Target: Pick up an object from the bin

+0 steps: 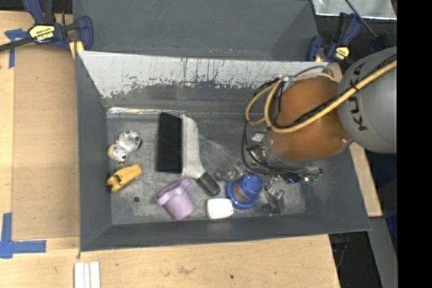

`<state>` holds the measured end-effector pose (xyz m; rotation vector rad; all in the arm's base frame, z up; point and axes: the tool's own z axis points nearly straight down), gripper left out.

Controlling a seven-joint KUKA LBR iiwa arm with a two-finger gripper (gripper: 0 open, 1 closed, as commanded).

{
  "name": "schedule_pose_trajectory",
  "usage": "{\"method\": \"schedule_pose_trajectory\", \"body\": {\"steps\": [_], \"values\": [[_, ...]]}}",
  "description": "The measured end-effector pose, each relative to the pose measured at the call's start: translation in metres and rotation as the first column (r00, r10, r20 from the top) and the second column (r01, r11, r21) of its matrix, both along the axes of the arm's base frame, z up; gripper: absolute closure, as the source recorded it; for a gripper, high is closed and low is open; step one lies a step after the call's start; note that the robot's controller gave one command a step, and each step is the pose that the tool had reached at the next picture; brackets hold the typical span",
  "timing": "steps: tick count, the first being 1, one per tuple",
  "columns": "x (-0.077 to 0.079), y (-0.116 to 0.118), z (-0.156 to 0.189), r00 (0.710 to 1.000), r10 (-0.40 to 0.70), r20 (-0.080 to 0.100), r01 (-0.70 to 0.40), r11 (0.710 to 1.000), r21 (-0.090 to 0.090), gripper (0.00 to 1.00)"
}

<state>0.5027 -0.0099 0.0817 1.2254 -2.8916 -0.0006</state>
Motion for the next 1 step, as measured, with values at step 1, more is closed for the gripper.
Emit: {"method": "schedule_pose_trajectory", "body": {"steps": [1], "values": [[0.0358, 0.0223, -0.0074, 0.919, 0.394, 0.001, -0.394, 0.919, 0.0, 1.0]]}}
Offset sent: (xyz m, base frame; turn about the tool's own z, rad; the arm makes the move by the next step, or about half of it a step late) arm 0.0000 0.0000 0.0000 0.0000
